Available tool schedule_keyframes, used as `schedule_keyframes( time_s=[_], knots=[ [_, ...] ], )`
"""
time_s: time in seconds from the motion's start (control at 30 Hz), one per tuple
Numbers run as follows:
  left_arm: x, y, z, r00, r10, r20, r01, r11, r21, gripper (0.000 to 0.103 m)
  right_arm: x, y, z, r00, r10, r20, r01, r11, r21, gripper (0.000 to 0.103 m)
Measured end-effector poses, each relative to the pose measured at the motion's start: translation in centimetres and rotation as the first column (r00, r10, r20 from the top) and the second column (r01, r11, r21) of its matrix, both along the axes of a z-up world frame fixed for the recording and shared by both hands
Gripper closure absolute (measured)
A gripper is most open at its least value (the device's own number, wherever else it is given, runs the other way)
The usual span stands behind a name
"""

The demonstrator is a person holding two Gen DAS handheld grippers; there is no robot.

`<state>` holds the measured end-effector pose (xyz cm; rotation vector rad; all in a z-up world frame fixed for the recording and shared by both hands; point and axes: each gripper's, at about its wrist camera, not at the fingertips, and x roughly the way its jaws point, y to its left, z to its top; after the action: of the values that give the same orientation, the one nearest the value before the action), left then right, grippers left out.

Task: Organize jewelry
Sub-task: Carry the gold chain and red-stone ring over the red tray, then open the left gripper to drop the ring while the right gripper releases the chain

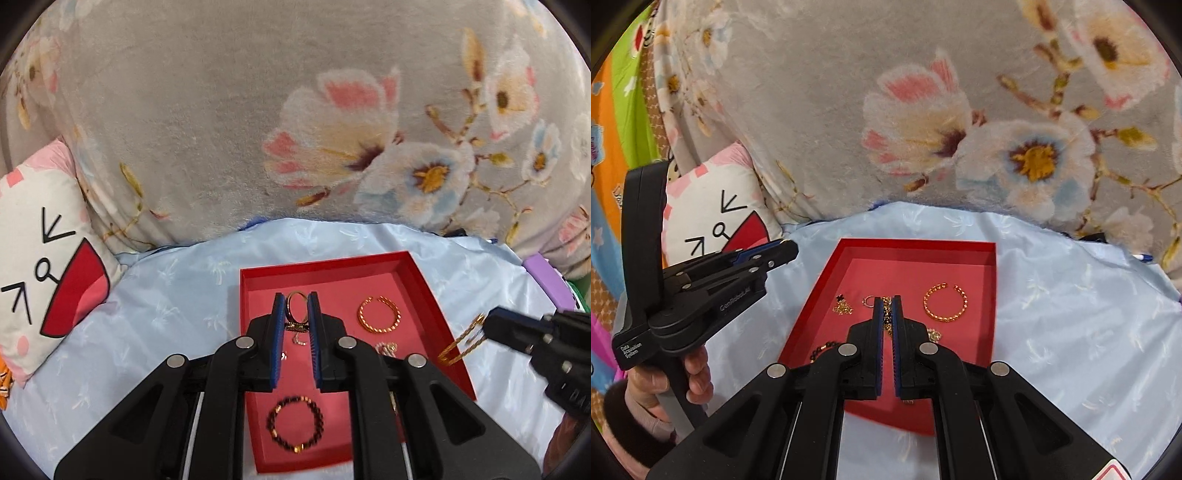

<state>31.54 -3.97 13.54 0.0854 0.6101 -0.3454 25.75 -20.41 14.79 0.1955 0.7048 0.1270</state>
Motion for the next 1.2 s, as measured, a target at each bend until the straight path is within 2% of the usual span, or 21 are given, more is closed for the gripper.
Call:
schedule_keyframes(
  time_s=[0.27, 0.53, 0.73, 0.8, 0.87, 1.2],
  knots=[
    [4.7, -1.6, -3.7, 0.998, 0.021, -0.061, -0.018, 0.999, 0.04, 0.091, 6.0, 1.4, -5.1, 0.995, 0.002, -0.098, -0.003, 1.0, -0.006, 0.099],
    [6.1, -2.6, -6.9, 0.993, 0.034, -0.115, -0.024, 0.996, 0.091, 0.091, 7.8, 1.7, -7.8, 0.99, 0.002, -0.138, -0.003, 1.0, -0.01, 0.099],
    [6.3, -2.8, -7.9, 0.991, 0.052, -0.121, -0.038, 0.992, 0.119, 0.089, 8.2, 1.3, -8.5, 0.989, -0.001, -0.147, -0.001, 1.0, -0.014, 0.099],
    [6.2, -2.8, -7.8, 0.992, 0.069, -0.105, -0.056, 0.99, 0.127, 0.069, 8.3, 1.2, -8.6, 0.99, -0.004, -0.142, 0.001, 1.0, -0.019, 0.096],
    [6.1, -2.7, -7.7, 0.993, 0.079, -0.091, -0.067, 0.989, 0.128, 0.063, 8.3, 1.0, -8.5, 0.99, -0.003, -0.14, 0.001, 1.0, -0.013, 0.095],
    [4.5, -1.6, -6.5, 0.994, 0.097, -0.059, -0.089, 0.988, 0.124, 0.061, 5.0, 0.1, -5.8, 0.998, -0.011, -0.064, 0.008, 0.999, -0.047, 0.093]
  ],
)
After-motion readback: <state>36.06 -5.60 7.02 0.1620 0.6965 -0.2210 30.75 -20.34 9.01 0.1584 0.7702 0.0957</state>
